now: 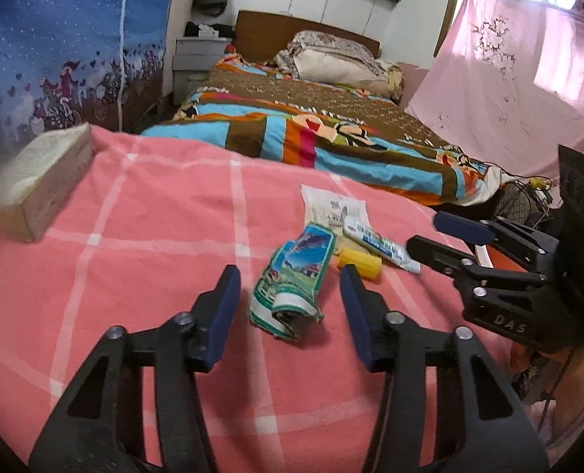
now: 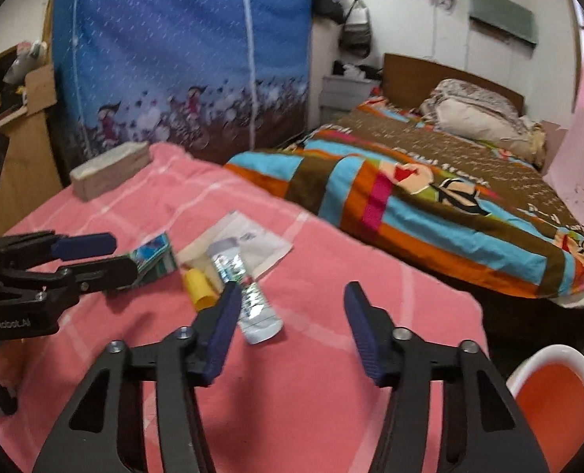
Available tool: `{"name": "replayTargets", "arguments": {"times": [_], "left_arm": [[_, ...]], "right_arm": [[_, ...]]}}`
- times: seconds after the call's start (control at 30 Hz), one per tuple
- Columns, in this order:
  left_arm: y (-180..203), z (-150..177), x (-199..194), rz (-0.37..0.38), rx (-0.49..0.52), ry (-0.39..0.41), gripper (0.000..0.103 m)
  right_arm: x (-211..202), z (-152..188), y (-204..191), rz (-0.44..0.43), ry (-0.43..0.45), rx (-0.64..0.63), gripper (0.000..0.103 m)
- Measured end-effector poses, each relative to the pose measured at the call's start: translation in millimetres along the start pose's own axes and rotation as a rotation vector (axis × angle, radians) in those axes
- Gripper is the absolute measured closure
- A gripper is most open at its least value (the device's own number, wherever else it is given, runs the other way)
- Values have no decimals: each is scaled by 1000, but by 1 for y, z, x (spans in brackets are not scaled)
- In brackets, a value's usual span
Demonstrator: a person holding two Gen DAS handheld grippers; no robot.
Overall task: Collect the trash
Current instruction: 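Grasp the green-and-white carton with the left tool while the right tool grasps the white tube, then carry the carton and tube over the orange bucket and open both tools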
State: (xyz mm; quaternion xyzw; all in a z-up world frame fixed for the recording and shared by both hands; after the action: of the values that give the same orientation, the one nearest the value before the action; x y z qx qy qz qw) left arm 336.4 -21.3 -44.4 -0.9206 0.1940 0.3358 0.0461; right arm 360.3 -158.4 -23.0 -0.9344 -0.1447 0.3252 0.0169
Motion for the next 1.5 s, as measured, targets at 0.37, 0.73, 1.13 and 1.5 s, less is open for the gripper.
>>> {"name": "replayTargets", "arguments": {"times": [0.37, 0.73, 1.13, 1.5], "left_arm": [[-1, 1, 2, 1, -5, -29, 68], [1, 2, -3, 6, -9, -11, 78], [5, 2, -17, -5, -9, 54, 81], [17, -8, -55, -61, 52, 252, 81]], "right_arm": [[17, 11, -13, -56, -116, -44, 70], [16, 13, -14, -68, -129, -39, 78], [-11, 15, -16, -73, -20, -20, 79], [-53, 4, -3, -25, 207, 43, 78]]}}
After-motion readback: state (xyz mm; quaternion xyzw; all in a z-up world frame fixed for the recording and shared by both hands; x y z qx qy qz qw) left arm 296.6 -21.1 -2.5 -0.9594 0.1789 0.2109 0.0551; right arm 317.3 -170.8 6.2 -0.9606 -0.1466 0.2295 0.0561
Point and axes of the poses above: each gripper's, at about its wrist camera, not at the fingertips, and x roughly the way its jaws point, y to its right, z to its underside, the point moved 6 cm from there along x, roughly the way its jaws point, and after that the axes turned 12 degrees about x, right-handed, at the moved point
